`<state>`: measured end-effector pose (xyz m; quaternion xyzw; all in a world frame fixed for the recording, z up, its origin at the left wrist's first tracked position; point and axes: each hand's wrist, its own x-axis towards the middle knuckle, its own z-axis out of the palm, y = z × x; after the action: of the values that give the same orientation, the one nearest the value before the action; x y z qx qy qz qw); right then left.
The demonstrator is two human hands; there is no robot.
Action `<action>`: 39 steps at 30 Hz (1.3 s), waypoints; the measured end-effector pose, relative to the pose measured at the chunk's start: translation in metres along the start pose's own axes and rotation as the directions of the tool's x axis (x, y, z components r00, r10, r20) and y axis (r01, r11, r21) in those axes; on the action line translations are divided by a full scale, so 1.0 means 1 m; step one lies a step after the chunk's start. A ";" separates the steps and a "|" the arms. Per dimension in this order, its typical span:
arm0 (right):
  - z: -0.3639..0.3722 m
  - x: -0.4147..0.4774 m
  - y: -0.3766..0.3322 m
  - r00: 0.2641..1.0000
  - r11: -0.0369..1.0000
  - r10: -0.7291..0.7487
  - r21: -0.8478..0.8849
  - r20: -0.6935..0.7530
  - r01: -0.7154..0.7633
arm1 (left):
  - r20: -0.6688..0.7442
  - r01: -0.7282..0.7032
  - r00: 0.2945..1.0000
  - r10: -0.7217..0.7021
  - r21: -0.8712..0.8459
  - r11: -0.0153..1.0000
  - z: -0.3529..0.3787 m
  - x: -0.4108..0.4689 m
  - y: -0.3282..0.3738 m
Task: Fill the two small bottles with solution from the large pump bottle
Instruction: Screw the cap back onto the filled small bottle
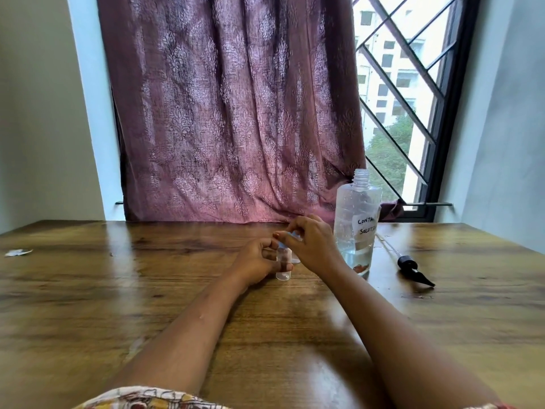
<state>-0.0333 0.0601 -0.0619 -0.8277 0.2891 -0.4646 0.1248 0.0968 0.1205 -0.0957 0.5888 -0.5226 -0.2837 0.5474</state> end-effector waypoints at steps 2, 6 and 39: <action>-0.001 0.001 -0.003 0.999 1.000 -0.014 0.004 0.032 0.014 | 0.005 0.000 1.000 0.000 -0.003 1.000 0.000 0.000 0.001; -0.004 0.000 -0.007 0.990 0.994 -0.041 0.106 0.135 0.027 | 0.003 -0.003 1.000 0.003 -0.018 1.000 0.000 -0.001 0.002; -0.006 0.000 -0.005 0.988 0.991 0.002 0.131 0.151 -0.022 | 0.005 -0.040 0.999 0.040 0.055 0.998 0.000 -0.008 0.009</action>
<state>-0.0364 0.0645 -0.0567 -0.8486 0.2525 -0.4179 0.2035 0.0920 0.1289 -0.0890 0.5927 -0.5428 -0.2593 0.5355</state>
